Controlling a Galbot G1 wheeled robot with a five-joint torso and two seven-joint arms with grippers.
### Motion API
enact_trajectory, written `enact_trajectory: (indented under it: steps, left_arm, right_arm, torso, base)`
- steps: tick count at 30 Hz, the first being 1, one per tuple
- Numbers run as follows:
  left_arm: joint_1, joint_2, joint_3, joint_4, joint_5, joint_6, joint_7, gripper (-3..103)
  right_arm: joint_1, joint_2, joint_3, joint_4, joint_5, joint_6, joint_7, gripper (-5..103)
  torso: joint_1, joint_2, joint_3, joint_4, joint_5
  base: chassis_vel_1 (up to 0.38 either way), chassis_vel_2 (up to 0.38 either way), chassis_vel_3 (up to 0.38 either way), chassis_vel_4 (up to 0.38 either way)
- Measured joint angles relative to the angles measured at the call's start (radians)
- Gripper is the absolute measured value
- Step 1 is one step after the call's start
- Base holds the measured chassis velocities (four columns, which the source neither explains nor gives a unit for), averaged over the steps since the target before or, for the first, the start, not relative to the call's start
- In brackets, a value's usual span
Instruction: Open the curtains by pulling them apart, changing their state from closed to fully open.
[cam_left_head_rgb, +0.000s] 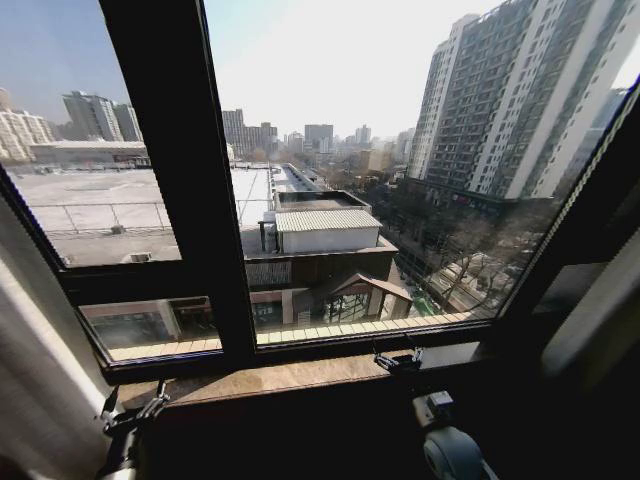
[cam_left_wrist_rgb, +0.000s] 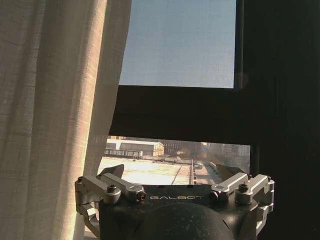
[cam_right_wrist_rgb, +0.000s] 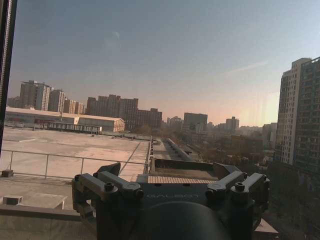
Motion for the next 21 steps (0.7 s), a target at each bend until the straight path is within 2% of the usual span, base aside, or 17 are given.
enact_trajectory:
  steps: [10,15,21]
  left_arm:
    - [0.000,0.000,0.000,0.000,0.000,0.000,0.000,100]
    - [0.000,0.000,-0.001,0.000,0.000,0.000,-0.002,100]
    - [0.000,0.000,0.001,0.000,0.000,0.000,-0.001,100]
  right_arm:
    - [0.000,0.000,0.000,0.000,0.000,0.000,0.000,100]
    - [0.000,0.000,0.000,0.000,0.000,0.000,0.000,100]
    - [0.000,0.000,0.000,0.000,0.000,0.000,0.000,100]
  torso:
    - [0.000,0.000,0.000,0.0000,0.0001]
    - [0.000,0.000,0.000,0.0003,-0.0006]
    - [0.000,0.000,0.000,0.0001,0.0012]
  base:
    - [0.366,0.321,-0.379,-0.305]
    - [0.145,0.120,-0.134,-0.132]
    - [-0.006,0.001,0.010,-0.006]
